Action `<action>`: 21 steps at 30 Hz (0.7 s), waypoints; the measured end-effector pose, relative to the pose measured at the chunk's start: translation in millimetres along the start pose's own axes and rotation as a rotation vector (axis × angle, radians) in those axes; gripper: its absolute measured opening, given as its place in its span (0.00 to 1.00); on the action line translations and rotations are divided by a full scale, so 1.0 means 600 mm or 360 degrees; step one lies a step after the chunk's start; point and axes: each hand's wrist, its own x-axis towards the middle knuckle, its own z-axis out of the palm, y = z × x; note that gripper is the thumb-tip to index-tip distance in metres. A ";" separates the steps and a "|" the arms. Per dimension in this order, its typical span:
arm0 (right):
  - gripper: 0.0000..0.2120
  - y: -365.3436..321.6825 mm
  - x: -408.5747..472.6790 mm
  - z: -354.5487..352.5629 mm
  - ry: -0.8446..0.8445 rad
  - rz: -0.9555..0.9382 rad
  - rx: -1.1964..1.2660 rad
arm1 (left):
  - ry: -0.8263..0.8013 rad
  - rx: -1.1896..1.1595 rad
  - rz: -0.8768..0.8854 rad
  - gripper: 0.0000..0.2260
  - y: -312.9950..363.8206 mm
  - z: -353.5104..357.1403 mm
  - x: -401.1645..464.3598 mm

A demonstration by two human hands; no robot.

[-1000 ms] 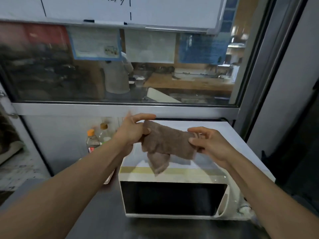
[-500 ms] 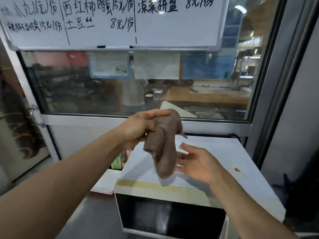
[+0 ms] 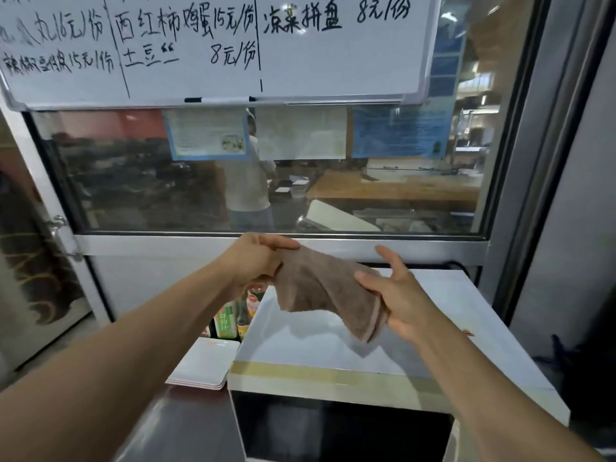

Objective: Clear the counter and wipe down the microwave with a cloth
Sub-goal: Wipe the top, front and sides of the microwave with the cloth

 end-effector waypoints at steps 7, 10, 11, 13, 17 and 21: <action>0.11 -0.013 0.002 0.009 0.0226 -0.0515 -0.0981 | -0.0168 0.0096 -0.0025 0.17 -0.015 0.013 0.013; 0.11 -0.022 0.001 0.009 0.0144 -0.0137 -0.0450 | -0.0184 0.0515 0.0068 0.18 -0.020 0.012 0.016; 0.10 -0.025 -0.001 0.009 0.0076 -0.0011 -0.0311 | -0.0181 0.0597 0.0098 0.16 -0.022 0.010 0.016; 0.09 -0.029 -0.004 0.005 -0.0078 0.0110 -0.0273 | -0.0159 0.0680 0.0173 0.10 -0.028 0.006 0.020; 0.13 -0.016 -0.005 0.005 -0.0032 -0.0069 -0.1188 | -0.0114 0.0791 0.0306 0.04 -0.038 0.001 0.028; 0.08 -0.017 0.011 -0.002 0.0189 -0.0399 -0.1811 | -0.0065 0.1091 0.0468 0.06 -0.050 0.006 0.047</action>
